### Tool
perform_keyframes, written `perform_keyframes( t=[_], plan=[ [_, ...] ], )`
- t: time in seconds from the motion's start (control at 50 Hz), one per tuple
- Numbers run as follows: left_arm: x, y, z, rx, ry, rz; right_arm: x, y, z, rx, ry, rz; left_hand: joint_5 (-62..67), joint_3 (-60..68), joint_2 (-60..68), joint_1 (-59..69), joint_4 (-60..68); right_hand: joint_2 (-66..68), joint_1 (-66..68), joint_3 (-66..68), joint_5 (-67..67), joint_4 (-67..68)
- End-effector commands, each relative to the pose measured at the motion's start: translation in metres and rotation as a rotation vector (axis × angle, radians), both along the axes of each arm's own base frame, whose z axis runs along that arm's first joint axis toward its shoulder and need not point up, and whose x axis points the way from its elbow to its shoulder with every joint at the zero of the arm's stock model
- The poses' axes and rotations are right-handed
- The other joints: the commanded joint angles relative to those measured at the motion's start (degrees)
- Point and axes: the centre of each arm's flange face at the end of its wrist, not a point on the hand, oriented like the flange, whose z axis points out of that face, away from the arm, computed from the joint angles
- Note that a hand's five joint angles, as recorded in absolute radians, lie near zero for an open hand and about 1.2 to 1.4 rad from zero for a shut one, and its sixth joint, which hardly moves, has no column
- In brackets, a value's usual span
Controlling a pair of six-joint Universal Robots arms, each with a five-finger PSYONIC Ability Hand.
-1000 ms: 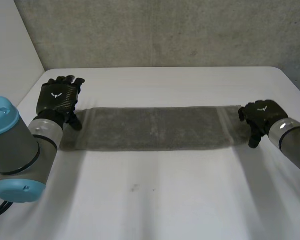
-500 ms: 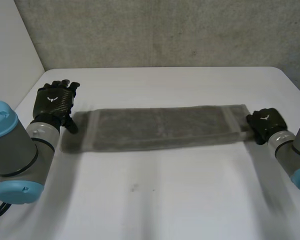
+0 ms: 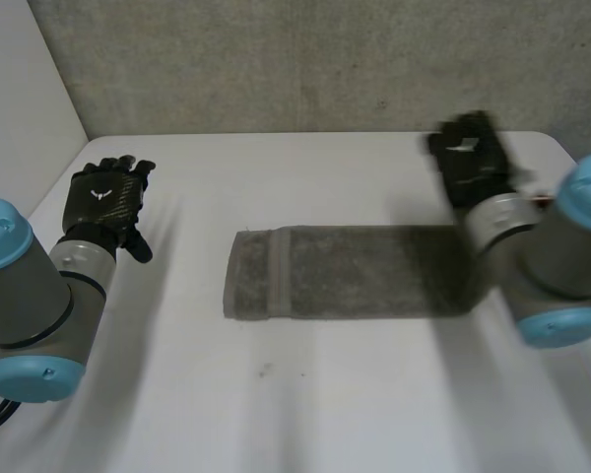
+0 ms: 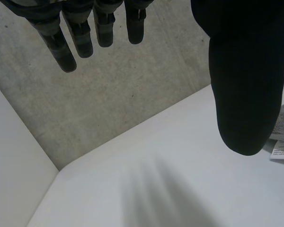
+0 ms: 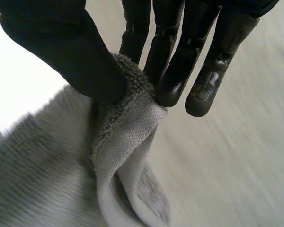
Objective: Fold the towel.
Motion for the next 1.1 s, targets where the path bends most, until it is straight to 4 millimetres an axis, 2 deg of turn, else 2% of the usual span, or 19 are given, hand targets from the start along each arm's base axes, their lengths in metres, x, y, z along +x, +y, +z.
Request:
perform_keyframes(
  t=[0.02,0.04,0.06,0.1,0.18,0.2,0.22,0.26,0.34,0.38,0.44,0.48,0.5,0.54,0.6,0.66,0.88,0.96,1.1],
  plan=[
    [0.001,-0.001,0.001,-0.008,0.002,0.004,0.129,0.111,-0.021,-0.052,0.009,0.582,-1.8,0.3,0.6,0.0,0.4,12.5,25.3,11.3,13.7,11.8],
    [0.000,-0.001,0.002,-0.009,0.003,0.004,0.142,0.127,-0.034,-0.046,0.040,0.653,-1.8,0.3,0.6,0.0,0.4,12.5,25.3,11.3,13.7,11.8],
    [0.000,-0.001,0.002,-0.009,0.003,0.004,0.143,0.127,-0.034,-0.046,0.040,0.654,-1.8,0.3,0.6,0.0,0.4,12.5,25.3,11.3,13.7,11.8],
    [0.000,0.000,0.002,-0.009,0.003,0.002,0.159,0.151,-0.063,-0.018,0.112,0.746,-1.8,0.3,0.6,0.0,0.4,12.5,25.3,11.3,13.7,11.8],
    [0.000,0.000,0.001,-0.006,0.002,0.001,0.161,0.162,-0.087,0.004,0.185,0.778,-1.8,0.3,0.6,0.0,0.4,12.5,25.3,11.3,13.7,11.8],
    [0.000,0.000,0.000,-0.005,0.001,0.001,0.161,0.163,-0.092,0.000,0.208,0.772,-1.8,0.3,0.6,0.0,0.4,0.7,13.5,-0.5,1.9,0.0],
    [0.000,0.000,0.000,-0.005,0.001,0.001,0.161,0.163,-0.092,0.000,0.208,0.772,-1.8,0.3,0.6,0.0,0.4,0.6,13.4,-0.6,1.8,-0.1],
    [-0.001,0.001,-0.001,0.000,0.000,-0.001,0.158,0.157,-0.090,-0.007,0.216,0.726,-1.8,0.3,0.6,0.0,0.4,-57.5,-44.7,-58.7,-56.3,-58.2],
    [-0.002,0.002,-0.004,0.005,-0.003,-0.006,0.148,0.142,-0.082,-0.003,0.204,0.603,-1.8,0.3,0.6,0.0,0.4,-57.5,-44.7,-58.7,-56.3,-58.2],
    [-0.002,0.002,-0.005,0.006,-0.005,-0.007,0.132,0.128,-0.063,0.011,0.156,0.480,-1.8,0.3,0.6,0.0,0.4,-57.5,-44.7,-58.7,-56.3,-58.2],
    [-0.004,0.004,-0.007,0.012,-0.007,-0.015,0.119,0.123,-0.057,0.037,0.125,0.431,-1.8,0.3,0.6,0.0,0.4,-57.5,-44.7,-58.7,-56.3,-58.2],
    [-0.005,0.007,-0.010,0.021,-0.010,-0.023,0.089,0.104,-0.051,0.109,0.041,0.344,-1.8,0.3,0.6,0.0,0.4,-57.5,-44.7,-58.7,-56.3,-58.2],
    [-0.005,0.007,-0.010,0.021,-0.010,-0.023,0.088,0.104,-0.051,0.109,0.041,0.344,-1.8,0.3,0.6,0.0,0.4,-57.5,-44.7,-58.7,-56.3,-58.2],
    [-0.007,0.009,-0.011,0.024,-0.011,-0.030,0.059,0.092,-0.058,0.206,-0.038,0.268,-1.8,0.3,0.6,0.0,0.4,-57.5,-44.7,-58.7,-56.3,-58.2],
    [-0.015,0.017,-0.013,0.031,-0.012,-0.059,0.048,0.088,-0.065,0.258,-0.057,0.240,-1.8,0.3,0.6,0.0,0.4,-57.5,-44.7,-58.7,-56.3,-58.2],
    [-0.023,0.025,-0.015,0.037,-0.015,-0.090,0.020,0.080,-0.081,0.387,-0.073,0.182,-1.8,0.3,0.6,0.0,0.4,-57.5,-44.7,-58.7,-56.3,-58.2],
    [-0.045,0.056,-0.027,0.089,-0.077,-0.190,0.015,0.076,-0.081,0.422,-0.073,0.189,1.5,3.6,3.8,3.3,3.7,-57.5,-44.7,-58.7,-56.3,-58.2],
    [-0.049,0.081,-0.034,0.152,-0.165,-0.237,0.013,0.077,-0.082,0.427,-0.074,0.184,1.6,3.8,4.0,3.5,3.8,-57.1,-44.4,-58.3,-55.9,-57.8],
    [-0.051,0.097,-0.045,0.209,-0.207,-0.252,0.014,0.078,-0.082,0.432,-0.075,0.196,1.6,3.8,4.0,3.5,3.8,-37.7,-25.0,-38.9,-36.5,-38.5]
  ],
)
